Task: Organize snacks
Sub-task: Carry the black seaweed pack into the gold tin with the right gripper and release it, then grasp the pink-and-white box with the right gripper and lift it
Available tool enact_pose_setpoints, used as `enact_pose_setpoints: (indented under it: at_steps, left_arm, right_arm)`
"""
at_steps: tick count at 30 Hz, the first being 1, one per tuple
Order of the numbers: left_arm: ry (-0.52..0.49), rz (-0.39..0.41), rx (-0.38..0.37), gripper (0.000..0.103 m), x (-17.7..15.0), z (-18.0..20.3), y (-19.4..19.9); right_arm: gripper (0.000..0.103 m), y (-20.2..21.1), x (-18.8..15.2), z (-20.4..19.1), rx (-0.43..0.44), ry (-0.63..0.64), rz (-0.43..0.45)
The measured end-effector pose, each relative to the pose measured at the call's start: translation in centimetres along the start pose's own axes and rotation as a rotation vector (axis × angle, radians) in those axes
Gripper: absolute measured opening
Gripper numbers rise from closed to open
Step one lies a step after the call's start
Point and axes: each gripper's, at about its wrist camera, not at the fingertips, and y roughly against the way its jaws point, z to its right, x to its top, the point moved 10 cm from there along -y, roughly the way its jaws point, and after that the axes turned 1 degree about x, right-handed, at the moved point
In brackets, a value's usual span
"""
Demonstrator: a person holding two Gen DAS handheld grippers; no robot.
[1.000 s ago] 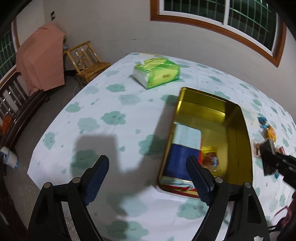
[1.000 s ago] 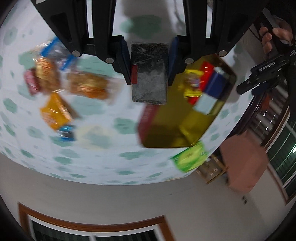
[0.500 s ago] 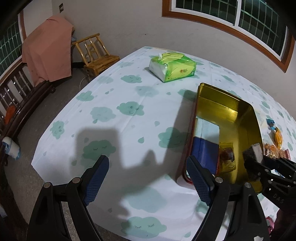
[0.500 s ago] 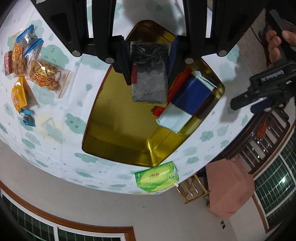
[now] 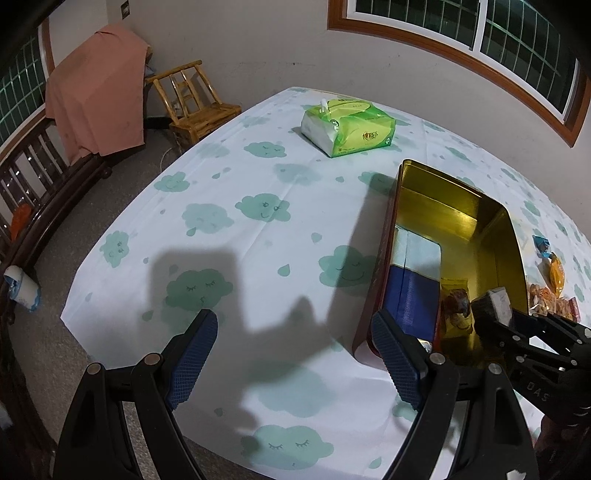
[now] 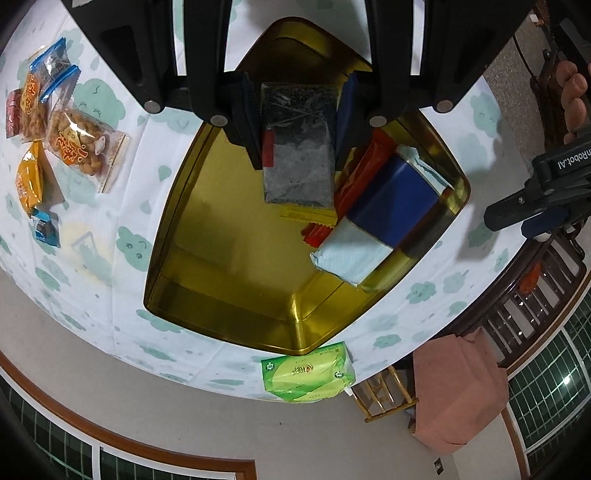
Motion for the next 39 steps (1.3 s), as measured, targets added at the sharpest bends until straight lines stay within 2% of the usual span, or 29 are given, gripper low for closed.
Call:
enact_pose_setpoints:
  at_steps: [5, 11, 14, 19, 24, 27, 30, 34, 39]
  left_arm:
    - [-0.003, 0.003, -0.004, 0.083, 0.0, 0.5, 0.2]
    - [-0.033, 0.017, -0.031, 0.083, 0.2, 3.0, 1.1]
    - [-0.061, 0.02, -0.049, 0.083, 0.2, 4.7, 1.5]
    - [-0.121, 0.02, -0.088, 0.083, 0.1, 8.5, 1.9]
    - [-0.18, 0.014, -0.135, 0.083, -0.4, 12.8, 2.3]
    - [-0.215, 0.009, -0.154, 0.083, -0.9, 15.3, 2.6]
    - [-0.247, 0.001, -0.17, 0.083, -1.5, 17.6, 2.8]
    - [-0.279, -0.014, -0.182, 0.083, -2.2, 19.9, 2.9]
    - [-0.313, -0.026, -0.174, 0.083, -2.8, 21.6, 3.0]
  right_arm:
    - [0.037, 0.4, 0.2, 0.0, 0.012, -0.003, 0.017]
    - [0.037, 3.2, 0.9, 1.1, 0.041, -0.025, 0.084]
    - [0.037, 5.2, 0.6, 3.8, 0.004, -0.05, 0.122]
    - [0.037, 8.2, -0.7, 11.5, -0.088, -0.146, 0.156]
    - [0.037, 10.3, -3.4, 20.8, -0.218, -0.254, 0.142]
    - [0.037, 10.8, -5.2, 24.8, -0.259, -0.299, 0.117]
    - [0.037, 10.5, -6.9, 26.9, -0.25, -0.315, 0.078]
    - [0.037, 9.5, -8.3, 27.9, -0.241, -0.29, 0.037]
    - [0.037, 8.4, -8.5, 28.5, -0.21, -0.273, 0.044]
